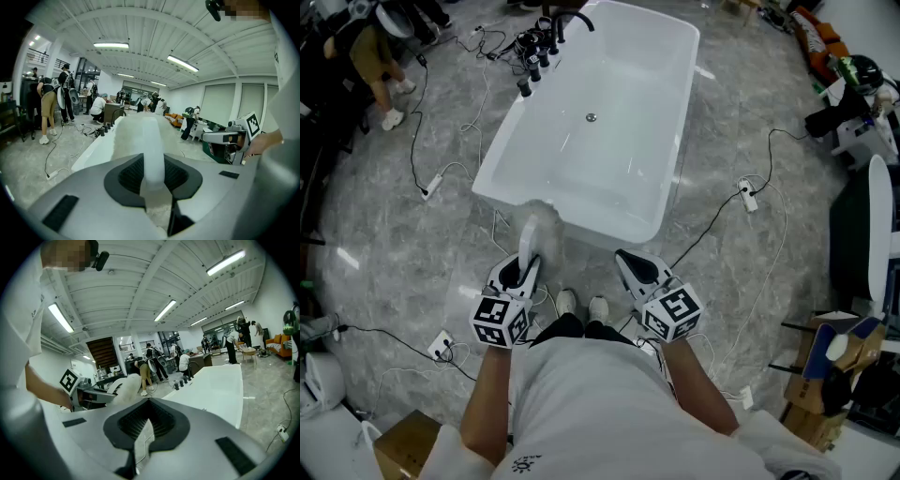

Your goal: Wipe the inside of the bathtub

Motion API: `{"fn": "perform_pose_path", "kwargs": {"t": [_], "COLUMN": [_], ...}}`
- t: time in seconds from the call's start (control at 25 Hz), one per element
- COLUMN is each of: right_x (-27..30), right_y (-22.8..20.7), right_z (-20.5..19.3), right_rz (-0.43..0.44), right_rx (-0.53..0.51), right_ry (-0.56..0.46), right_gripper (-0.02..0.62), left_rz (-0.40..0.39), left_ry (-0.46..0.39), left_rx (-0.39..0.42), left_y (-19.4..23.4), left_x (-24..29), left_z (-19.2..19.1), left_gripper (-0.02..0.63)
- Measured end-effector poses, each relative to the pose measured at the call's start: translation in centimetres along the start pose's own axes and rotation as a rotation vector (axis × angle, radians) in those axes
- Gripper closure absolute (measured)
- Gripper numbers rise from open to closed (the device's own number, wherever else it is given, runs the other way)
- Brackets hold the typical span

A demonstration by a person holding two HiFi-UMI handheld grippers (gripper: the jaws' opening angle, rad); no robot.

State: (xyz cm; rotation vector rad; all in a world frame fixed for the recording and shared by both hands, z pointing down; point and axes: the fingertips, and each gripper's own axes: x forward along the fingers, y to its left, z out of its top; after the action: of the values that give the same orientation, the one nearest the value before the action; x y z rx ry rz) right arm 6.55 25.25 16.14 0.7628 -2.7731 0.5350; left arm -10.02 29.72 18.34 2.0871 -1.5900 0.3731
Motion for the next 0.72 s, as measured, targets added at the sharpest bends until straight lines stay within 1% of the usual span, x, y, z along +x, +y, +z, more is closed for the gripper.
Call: {"fn": "perform_pose_path", "kwargs": {"t": [0.12,0.28,0.44,0.56,0.72], "right_x": [-0.6,-0.7,-0.4,-0.1,-0.2], "right_y": [0.3,1.1,1.7,2.4,2.4], "right_z": [-0.1,0.1,0.3,0.6,0.4], "right_rz": [-0.001,0.006,0.0,0.017,0.017], "right_rx": [-0.003,-0.02,-0.011,0.003,0.007], "right_ry": [-0.003,-0.01,-0.025,-0.046,-0.037], "right_gripper": [0.586,0.586,0.586,0.586,0.586], "left_rz": [0.006,0.0,0.0,0.008,0.017], "left_ry": [0.01,0.003,-0.006,-0.011,-0.015], "left_rx": [0.007,0.023,0.021,0.021,0.016], "left_y": [-0.4,-0.7,0.0,0.9,1.2], "left_x": [-0.5,-1.1,-1.7,-2.2,-2.3], "left_z": [-0.7,-0.8,-0.5,-0.3,-0.3], "left_gripper": [0.508,0.508,0.508,0.508,0.508]}}
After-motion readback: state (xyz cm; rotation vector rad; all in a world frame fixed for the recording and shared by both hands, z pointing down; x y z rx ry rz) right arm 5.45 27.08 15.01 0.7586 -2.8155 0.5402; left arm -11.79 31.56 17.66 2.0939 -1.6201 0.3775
